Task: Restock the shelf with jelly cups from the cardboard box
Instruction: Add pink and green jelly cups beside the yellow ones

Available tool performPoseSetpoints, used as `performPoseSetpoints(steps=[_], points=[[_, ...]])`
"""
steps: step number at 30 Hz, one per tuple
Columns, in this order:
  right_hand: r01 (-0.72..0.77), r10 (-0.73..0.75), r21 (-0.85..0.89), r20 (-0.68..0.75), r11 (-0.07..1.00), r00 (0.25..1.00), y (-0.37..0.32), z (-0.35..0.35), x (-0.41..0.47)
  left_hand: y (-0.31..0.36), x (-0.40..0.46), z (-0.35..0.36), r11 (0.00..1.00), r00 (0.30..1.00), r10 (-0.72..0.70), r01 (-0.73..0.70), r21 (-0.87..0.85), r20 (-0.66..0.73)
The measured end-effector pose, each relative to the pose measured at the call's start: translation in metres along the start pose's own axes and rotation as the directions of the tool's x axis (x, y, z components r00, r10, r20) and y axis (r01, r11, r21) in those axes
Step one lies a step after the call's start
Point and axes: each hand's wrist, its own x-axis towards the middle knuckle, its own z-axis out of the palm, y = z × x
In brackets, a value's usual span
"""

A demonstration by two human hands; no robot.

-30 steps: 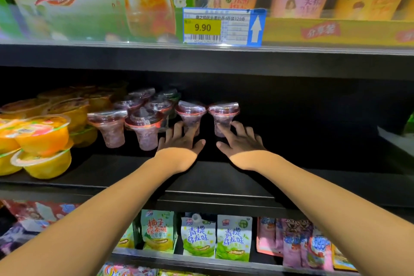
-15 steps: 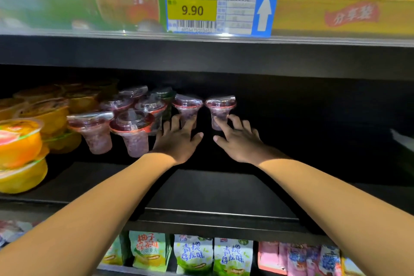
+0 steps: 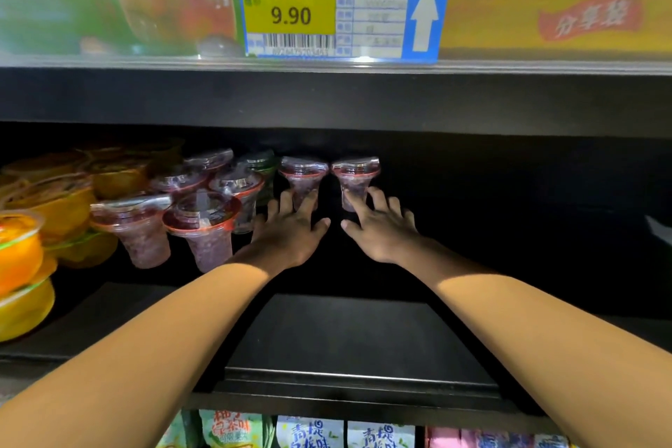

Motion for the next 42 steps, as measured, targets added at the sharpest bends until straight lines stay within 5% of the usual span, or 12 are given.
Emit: performPoseSetpoints(steps=[16,26,32,37,42], points=[[-0.009,0.009,0.017,0.031,1.000,0.999,-0.003,-0.003,-0.003,-0.004,0.014,0.003,0.999,0.999,0.021,-0.020,-0.039,0.032],[0.004,-0.003,-0.018,0.011,1.000,1.000,-0.024,-0.014,-0.056,-0.009,-0.050,-0.020,0.997,0.997,0.074,-0.074,-0.019,0.011],[-0.012,0.011,-0.032,-0.040,0.999,0.999,-0.061,-0.017,-0.120,-0.032,-0.112,-0.039,0.984,0.979,0.167,-0.157,-0.084,0.115],[0.016,-0.035,-0.090,-0.210,0.996,0.977,-0.114,-0.013,-0.195,-0.089,-0.178,-0.054,0.919,0.918,0.372,-0.385,-0.082,-0.136],[0.099,-0.105,-0.037,-0.258,0.994,0.961,-0.185,0.020,-0.278,-0.164,-0.255,-0.048,0.867,0.866,0.468,-0.488,-0.097,-0.173]])
